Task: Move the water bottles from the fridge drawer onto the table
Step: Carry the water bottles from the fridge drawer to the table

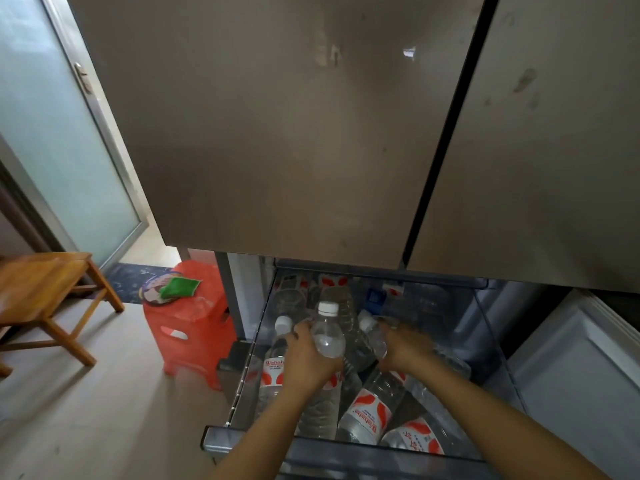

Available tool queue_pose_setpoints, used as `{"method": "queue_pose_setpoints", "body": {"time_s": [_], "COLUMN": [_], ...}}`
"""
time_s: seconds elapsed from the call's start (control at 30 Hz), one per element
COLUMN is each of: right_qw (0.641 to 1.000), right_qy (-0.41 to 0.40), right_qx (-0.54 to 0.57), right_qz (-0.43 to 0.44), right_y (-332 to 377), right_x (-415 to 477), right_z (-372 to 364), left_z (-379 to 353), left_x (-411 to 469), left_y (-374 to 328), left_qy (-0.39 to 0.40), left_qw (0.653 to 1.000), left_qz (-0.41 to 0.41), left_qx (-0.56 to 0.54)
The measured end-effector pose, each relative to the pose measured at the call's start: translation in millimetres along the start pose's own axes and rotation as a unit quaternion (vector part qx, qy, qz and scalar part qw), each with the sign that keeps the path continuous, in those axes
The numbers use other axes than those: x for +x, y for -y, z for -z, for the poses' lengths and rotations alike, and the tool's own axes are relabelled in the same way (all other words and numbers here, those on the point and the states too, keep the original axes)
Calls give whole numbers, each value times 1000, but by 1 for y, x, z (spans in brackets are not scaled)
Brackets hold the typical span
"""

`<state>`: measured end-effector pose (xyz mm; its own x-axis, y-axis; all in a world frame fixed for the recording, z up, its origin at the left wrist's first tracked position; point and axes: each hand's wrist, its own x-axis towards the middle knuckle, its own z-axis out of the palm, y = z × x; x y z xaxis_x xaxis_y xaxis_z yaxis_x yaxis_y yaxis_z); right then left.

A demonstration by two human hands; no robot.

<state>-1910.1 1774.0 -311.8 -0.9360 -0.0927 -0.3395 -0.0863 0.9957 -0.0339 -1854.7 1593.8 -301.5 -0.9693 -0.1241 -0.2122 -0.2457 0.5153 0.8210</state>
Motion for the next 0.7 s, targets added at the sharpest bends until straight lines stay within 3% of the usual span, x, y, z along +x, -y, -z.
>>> {"method": "queue_pose_setpoints", "body": {"time_s": [0.1, 0.27, 0.37, 0.43, 0.5, 0.57, 0.7], "right_qw": [1000, 984, 969, 914, 818, 753, 733], "right_qy": [1, -21, -82, -156, -222, -299, -358], "right_qx": [30, 170, 233, 374, 530, 586, 575], "right_qz": [2, 46, 30, -4, -19, -24, -61], "right_y": [-3, -16, -30, -43, -54, -64, -69], "right_x": [-7, -45, -77, -103, -127, -142, -148], "right_z": [5, 13, 27, 38, 49, 54, 44], "left_z": [-1, 1, 0, 0, 1, 3, 1], "left_x": [-2, -6, -10, -12, -14, -17, -20], "left_y": [-1, -1, -4, -6, -8, -10, -9], "left_qy": [10, 18, 25, 15, 0, -12, -50], "left_qw": [1000, 998, 992, 986, 983, 978, 959], "left_qz": [-18, -57, -119, -160, -185, -207, -262], "left_qx": [12, 22, 30, 33, 6, -37, -94]}}
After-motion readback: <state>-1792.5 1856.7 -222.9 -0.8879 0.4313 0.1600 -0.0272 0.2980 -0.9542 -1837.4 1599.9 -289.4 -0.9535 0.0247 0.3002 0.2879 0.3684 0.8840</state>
